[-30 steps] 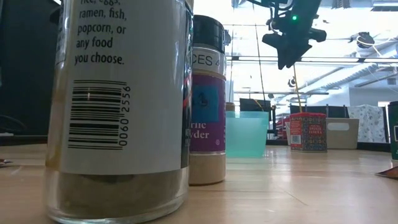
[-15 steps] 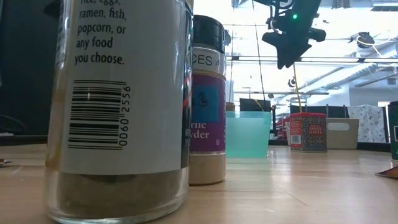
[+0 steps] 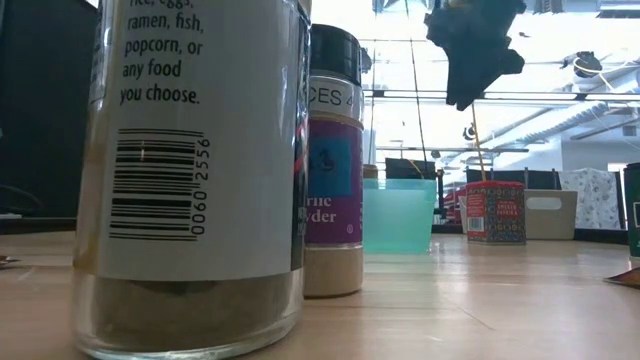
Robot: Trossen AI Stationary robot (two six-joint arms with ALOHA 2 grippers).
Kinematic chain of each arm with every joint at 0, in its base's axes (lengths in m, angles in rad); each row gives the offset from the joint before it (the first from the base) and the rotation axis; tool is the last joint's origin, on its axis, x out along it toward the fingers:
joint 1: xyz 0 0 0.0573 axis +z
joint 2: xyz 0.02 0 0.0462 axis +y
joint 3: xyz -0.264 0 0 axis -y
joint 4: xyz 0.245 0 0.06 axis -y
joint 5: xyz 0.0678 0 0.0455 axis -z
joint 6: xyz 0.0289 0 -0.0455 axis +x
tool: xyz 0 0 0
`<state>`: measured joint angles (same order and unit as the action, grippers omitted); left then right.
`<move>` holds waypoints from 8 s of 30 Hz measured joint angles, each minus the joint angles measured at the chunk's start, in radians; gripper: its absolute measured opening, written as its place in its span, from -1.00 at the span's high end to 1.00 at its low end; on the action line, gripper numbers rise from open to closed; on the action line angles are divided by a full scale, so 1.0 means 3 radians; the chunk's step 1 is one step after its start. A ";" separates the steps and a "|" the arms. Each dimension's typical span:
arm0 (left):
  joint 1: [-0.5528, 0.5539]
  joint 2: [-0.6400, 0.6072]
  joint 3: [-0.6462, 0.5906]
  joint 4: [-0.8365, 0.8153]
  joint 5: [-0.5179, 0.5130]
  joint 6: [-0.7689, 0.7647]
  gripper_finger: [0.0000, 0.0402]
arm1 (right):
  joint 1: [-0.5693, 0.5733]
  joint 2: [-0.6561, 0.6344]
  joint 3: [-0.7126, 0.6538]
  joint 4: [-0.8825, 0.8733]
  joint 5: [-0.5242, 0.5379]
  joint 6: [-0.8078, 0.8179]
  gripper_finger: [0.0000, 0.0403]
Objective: Sort spices by type
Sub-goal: Put the right black seasoning bottle into the orange bin
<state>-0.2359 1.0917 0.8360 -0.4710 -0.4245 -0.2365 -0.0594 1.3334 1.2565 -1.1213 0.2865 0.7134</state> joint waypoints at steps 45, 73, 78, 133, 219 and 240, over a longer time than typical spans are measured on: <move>0.0000 -0.0119 -0.0003 -0.0125 -0.0214 0.0146 0.91 | 0.2055 0.0000 -0.0115 -0.0745 -0.1580 0.3538 -0.49; 0.0001 -0.0119 -0.0004 -0.0081 -0.0346 0.0231 0.91 | 0.2088 -0.0011 -0.0894 0.0341 -0.1543 0.3342 -0.49; 0.0001 -0.0119 -0.0004 -0.0069 -0.0347 0.0231 0.91 | 0.2078 0.0051 -0.0697 0.0677 -0.0856 0.2394 -0.49; 0.0000 -0.0119 -0.0004 0.0159 -0.0345 0.0210 0.91 | 0.1684 0.1729 -0.0498 0.2136 -0.0770 -0.0887 0.43; 0.0000 0.0195 -0.0004 0.1500 -0.0156 0.1194 0.87 | 0.1156 0.1580 0.1662 -0.0931 0.1510 -0.2965 0.12; 0.0217 0.0834 -0.0005 0.2441 -0.0913 0.2148 -0.49 | 0.0476 0.1661 0.1736 -0.0018 0.1993 -0.3715 0.12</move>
<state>-0.1707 1.3420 0.8345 0.2612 -0.6984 0.4078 0.0833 1.8317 1.7775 -1.1268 0.8845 -0.4012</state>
